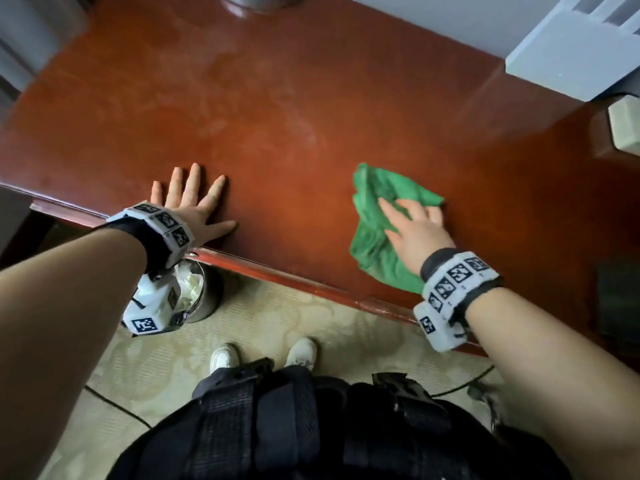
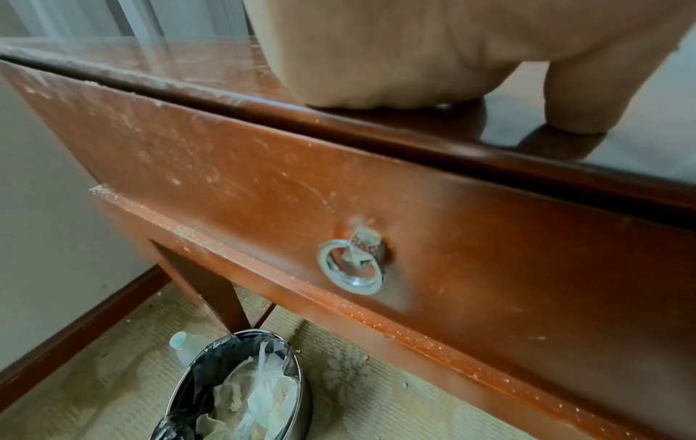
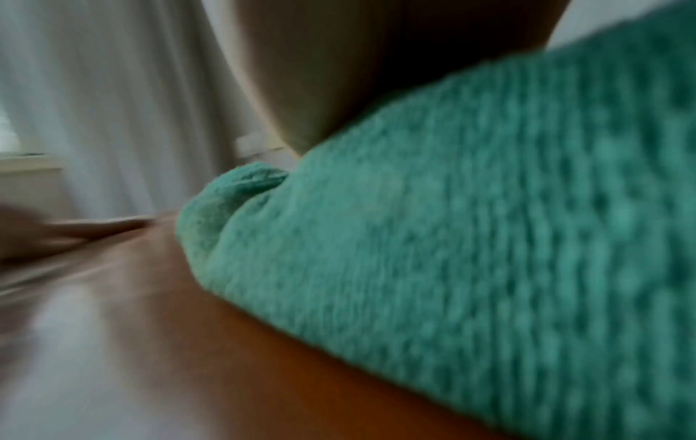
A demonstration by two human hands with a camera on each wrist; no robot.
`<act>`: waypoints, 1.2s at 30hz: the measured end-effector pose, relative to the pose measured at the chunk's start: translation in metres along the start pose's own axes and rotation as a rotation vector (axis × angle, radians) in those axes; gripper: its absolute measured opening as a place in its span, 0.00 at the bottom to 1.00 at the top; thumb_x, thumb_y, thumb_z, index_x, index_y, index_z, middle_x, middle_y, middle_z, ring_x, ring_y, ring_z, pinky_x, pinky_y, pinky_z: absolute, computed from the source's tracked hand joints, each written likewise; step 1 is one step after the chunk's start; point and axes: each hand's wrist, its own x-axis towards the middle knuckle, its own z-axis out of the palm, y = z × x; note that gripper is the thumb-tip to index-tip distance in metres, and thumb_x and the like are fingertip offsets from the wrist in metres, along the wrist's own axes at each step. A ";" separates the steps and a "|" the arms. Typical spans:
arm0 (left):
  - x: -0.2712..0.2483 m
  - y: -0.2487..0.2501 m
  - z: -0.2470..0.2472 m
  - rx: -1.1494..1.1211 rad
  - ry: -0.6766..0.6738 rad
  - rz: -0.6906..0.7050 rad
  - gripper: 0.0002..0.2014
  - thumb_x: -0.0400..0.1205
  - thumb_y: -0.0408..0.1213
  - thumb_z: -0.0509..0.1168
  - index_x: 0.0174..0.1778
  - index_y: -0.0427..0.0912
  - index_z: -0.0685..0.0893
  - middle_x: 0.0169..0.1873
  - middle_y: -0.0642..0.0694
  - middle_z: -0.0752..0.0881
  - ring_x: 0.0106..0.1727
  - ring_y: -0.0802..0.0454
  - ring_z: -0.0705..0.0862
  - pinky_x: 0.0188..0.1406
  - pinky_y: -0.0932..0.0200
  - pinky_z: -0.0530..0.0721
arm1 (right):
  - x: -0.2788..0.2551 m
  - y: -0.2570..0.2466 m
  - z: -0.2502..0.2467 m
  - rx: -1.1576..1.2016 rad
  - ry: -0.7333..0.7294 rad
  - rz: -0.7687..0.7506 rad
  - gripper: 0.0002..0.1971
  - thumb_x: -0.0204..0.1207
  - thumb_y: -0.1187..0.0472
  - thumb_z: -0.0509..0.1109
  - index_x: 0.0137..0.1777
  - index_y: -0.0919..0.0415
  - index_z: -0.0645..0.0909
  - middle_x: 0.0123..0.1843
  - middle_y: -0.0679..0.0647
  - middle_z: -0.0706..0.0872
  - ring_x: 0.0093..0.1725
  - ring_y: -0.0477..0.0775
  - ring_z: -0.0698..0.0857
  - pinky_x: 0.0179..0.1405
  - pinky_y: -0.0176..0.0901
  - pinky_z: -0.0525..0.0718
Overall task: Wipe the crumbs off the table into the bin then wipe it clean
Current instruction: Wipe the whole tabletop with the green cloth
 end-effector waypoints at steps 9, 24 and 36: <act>-0.005 0.004 -0.003 0.014 -0.007 -0.006 0.39 0.79 0.67 0.49 0.79 0.62 0.34 0.80 0.47 0.30 0.81 0.45 0.31 0.79 0.41 0.36 | 0.005 0.010 0.008 0.038 0.054 0.407 0.29 0.81 0.37 0.47 0.81 0.37 0.45 0.84 0.50 0.50 0.80 0.64 0.51 0.75 0.66 0.53; -0.005 -0.075 -0.010 0.126 -0.010 0.230 0.38 0.79 0.66 0.50 0.79 0.66 0.35 0.80 0.49 0.29 0.81 0.51 0.32 0.80 0.51 0.36 | -0.023 -0.181 0.033 0.091 0.108 0.086 0.26 0.82 0.42 0.53 0.79 0.36 0.53 0.79 0.52 0.59 0.74 0.62 0.61 0.72 0.60 0.60; -0.003 -0.129 -0.011 0.119 -0.024 0.242 0.38 0.80 0.66 0.47 0.79 0.63 0.33 0.79 0.48 0.28 0.81 0.46 0.30 0.78 0.42 0.34 | -0.048 -0.102 0.028 0.346 0.006 0.957 0.28 0.83 0.43 0.52 0.81 0.38 0.48 0.83 0.56 0.52 0.77 0.67 0.56 0.75 0.64 0.59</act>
